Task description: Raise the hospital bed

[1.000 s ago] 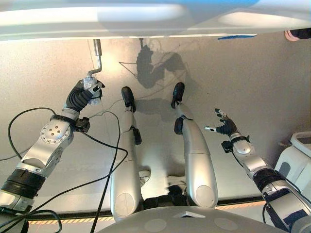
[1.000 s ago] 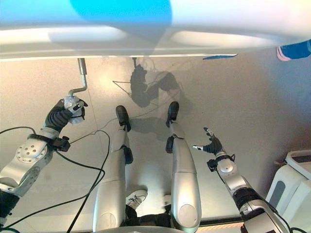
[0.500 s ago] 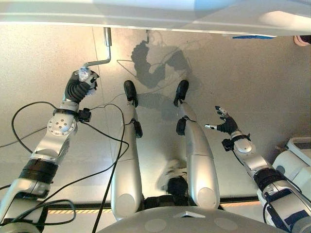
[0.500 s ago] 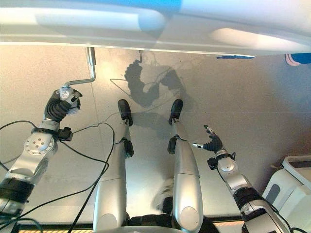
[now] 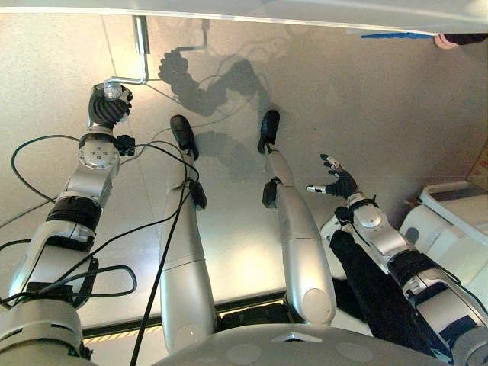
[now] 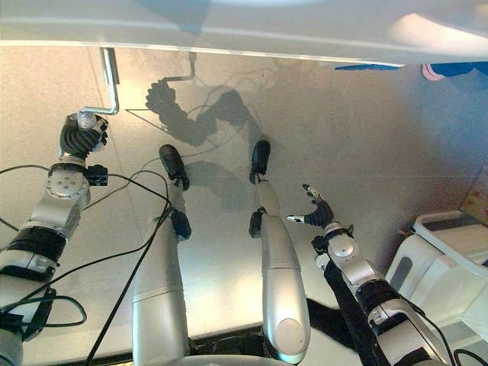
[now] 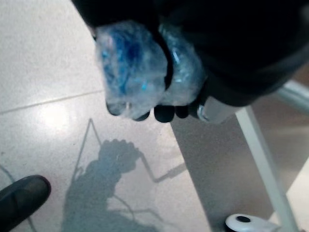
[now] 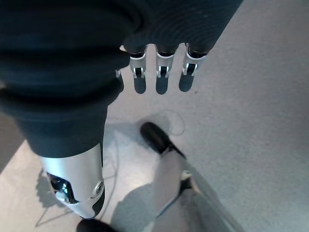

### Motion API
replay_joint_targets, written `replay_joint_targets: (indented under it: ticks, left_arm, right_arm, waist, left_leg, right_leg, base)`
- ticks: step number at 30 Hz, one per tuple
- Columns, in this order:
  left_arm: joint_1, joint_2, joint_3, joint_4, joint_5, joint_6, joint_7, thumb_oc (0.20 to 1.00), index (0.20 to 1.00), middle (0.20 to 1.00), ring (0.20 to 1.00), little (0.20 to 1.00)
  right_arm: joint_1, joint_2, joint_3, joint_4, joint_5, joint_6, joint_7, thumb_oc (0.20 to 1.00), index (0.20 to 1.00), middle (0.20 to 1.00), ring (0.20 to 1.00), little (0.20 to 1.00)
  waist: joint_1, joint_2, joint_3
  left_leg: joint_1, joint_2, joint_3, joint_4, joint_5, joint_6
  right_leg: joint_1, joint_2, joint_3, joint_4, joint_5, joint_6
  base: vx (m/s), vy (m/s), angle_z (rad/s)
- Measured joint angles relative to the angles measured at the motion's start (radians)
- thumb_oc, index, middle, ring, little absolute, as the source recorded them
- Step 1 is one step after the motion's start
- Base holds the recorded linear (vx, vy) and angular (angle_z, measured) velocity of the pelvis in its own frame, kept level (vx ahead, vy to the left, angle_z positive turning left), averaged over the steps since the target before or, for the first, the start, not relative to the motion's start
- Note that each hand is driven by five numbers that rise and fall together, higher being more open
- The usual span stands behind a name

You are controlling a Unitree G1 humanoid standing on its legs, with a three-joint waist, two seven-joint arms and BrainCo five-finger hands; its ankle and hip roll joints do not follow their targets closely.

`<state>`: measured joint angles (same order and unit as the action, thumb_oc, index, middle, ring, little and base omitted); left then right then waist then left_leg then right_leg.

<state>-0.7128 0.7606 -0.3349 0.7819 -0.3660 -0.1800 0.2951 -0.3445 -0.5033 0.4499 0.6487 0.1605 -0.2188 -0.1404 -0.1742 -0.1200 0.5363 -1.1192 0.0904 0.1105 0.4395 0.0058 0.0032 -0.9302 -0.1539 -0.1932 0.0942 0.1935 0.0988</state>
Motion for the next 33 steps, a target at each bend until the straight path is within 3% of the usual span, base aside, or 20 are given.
replay_joint_targets:
  ticks: [10,18,23,31,33]
  left_arm:
    - [-0.1,-0.024,-0.078,0.077,0.039,0.04,0.014,0.2,0.2,0.2,0.2,0.2]
    - [-0.159,-0.128,-0.151,0.059,0.038,0.048,0.03,0.2,0.2,0.2,0.2,0.2]
    - [-0.14,-0.142,-0.164,0.056,0.034,0.057,0.032,0.2,0.2,0.2,0.2,0.2]
    - [0.034,-0.097,-0.191,-0.224,-0.02,0.055,0.016,0.2,0.2,0.2,0.2,0.2]
    - [0.12,-0.029,-0.172,-0.357,-0.054,0.058,-0.026,0.2,0.2,0.2,0.2,0.2]
  right_arm:
    - [-0.028,0.023,0.04,-0.002,0.017,0.0,0.0,1.0,1.0,1.0,1.0,1.0]
    - [-0.089,0.021,0.075,-0.003,0.017,0.003,-0.003,1.0,1.0,1.0,1.0,1.0]
    - [-0.122,0.022,0.095,0.001,0.017,0.008,-0.014,1.0,1.0,1.0,1.0,1.0]
    - [-0.109,0.027,0.092,0.033,0.006,0.016,-0.019,1.0,1.0,1.0,1.0,1.0]
    - [-0.096,0.027,0.062,0.042,-0.001,0.016,-0.015,1.0,1.0,1.0,1.0,1.0]
  waist:
    - [-0.004,-0.013,-0.001]
    - [-0.013,-0.016,-0.003]
    - [-0.032,-0.027,-0.004]
    - [-0.032,-0.027,-0.004]
    - [-0.033,-0.027,-0.004]
  left_leg:
    - [-0.035,0.014,0.025,0.022,-0.007,0.0]
    - [-0.041,0.021,0.062,0.008,-0.002,0.007]
    - [0.016,0.021,0.112,-0.028,0.005,0.015]
    - [0.144,0.009,0.159,-0.135,0.043,-0.004]
    - [0.166,0.01,0.161,-0.15,0.046,-0.011]
  right_leg:
    - [-0.043,0.009,0.035,-0.012,0.021,0.003]
    - [-0.09,0.01,0.075,0.007,0.025,0.003]
    - [-0.082,0.005,0.111,0.017,0.025,0.004]
    - [-0.045,0.003,0.146,0.032,0.018,-0.004]
    - [-0.038,0.006,0.15,0.034,0.015,-0.006]
  base:
    - [-0.03,-0.036,-0.08]
    - [-0.05,-0.132,-0.07]
    - [-0.04,-0.138,-0.07]
    - [-0.03,-0.108,-0.07]
    - [-0.01,-0.115,-0.08]
